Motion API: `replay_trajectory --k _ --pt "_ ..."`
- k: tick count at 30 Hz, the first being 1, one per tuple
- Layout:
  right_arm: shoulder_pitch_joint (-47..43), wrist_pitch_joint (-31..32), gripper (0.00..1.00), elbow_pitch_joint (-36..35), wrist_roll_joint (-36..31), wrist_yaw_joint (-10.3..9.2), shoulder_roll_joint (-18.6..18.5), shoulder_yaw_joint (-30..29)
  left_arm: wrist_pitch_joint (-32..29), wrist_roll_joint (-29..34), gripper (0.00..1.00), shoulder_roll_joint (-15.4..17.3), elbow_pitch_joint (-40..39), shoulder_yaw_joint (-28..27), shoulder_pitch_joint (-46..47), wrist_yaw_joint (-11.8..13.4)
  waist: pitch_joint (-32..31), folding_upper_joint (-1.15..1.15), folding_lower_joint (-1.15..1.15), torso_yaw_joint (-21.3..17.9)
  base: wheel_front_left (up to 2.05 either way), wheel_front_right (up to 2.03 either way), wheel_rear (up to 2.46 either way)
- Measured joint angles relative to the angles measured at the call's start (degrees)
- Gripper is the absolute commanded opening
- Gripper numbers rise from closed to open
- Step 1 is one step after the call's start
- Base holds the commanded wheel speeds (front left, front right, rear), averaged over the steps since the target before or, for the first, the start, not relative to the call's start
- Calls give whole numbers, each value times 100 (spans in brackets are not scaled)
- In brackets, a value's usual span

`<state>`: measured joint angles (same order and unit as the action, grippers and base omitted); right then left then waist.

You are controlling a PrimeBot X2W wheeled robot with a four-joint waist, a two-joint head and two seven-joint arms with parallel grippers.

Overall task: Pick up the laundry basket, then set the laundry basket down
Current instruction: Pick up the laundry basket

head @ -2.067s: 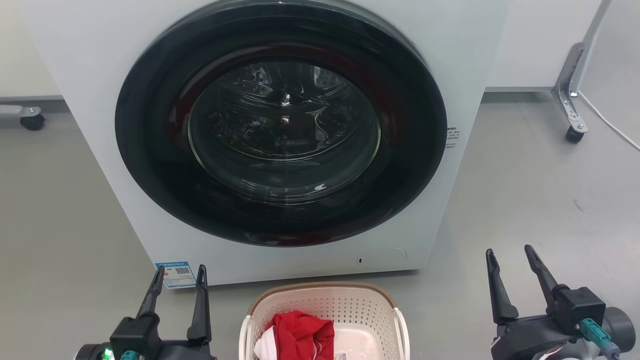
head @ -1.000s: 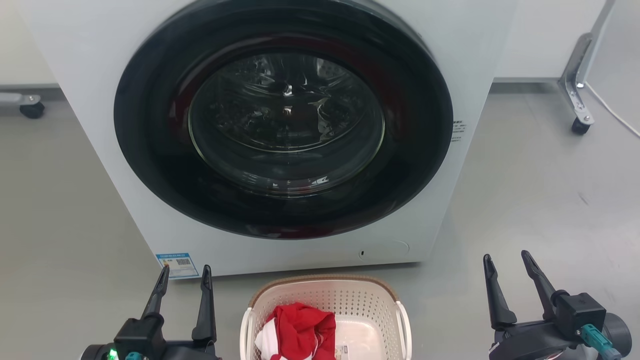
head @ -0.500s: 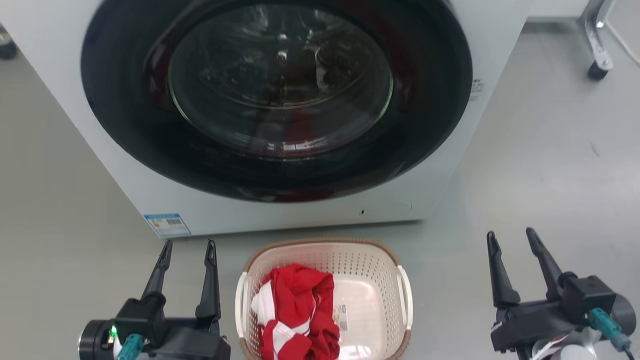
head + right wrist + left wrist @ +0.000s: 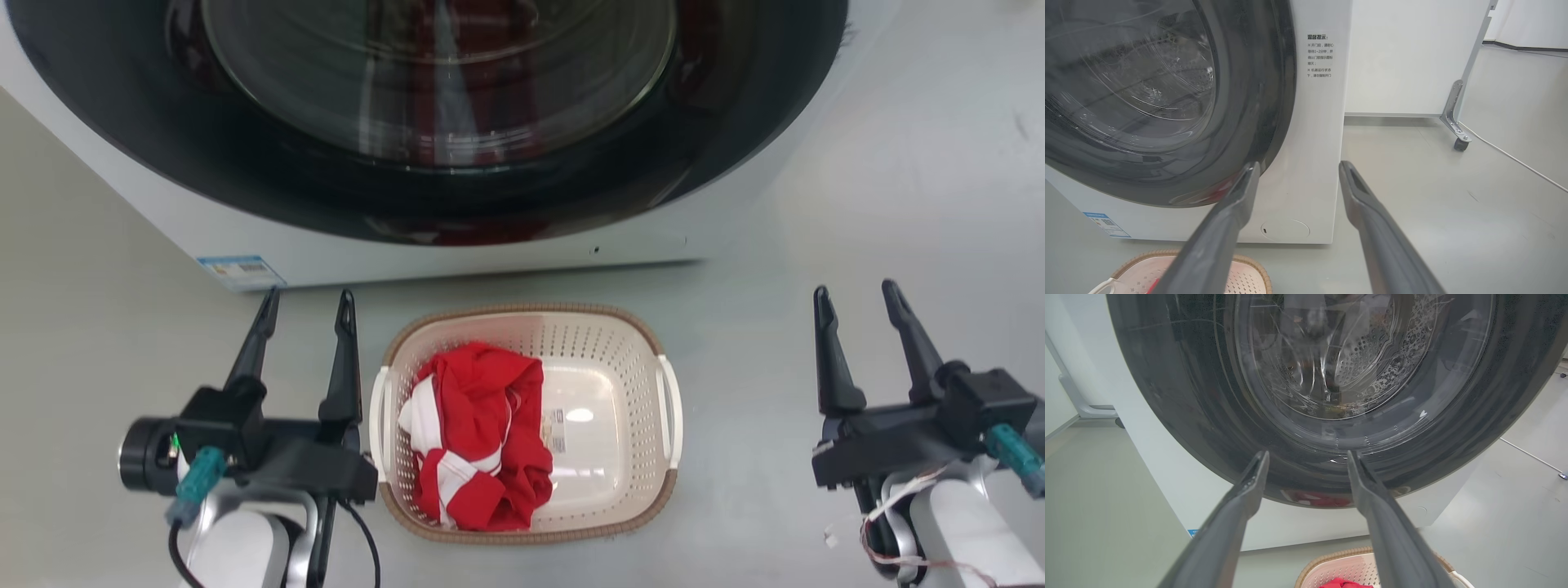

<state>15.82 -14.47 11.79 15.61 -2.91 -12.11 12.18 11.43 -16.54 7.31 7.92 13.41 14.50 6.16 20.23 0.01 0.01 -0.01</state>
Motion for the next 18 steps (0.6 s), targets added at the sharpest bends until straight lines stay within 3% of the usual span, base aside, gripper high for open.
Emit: replay_trajectory --k 18 --pt "1323 -7 100 1470 7 276 212 156 -500 -169 100 -10 1631 -21 1379 -374 1270 1 0 -2 0 0 0"
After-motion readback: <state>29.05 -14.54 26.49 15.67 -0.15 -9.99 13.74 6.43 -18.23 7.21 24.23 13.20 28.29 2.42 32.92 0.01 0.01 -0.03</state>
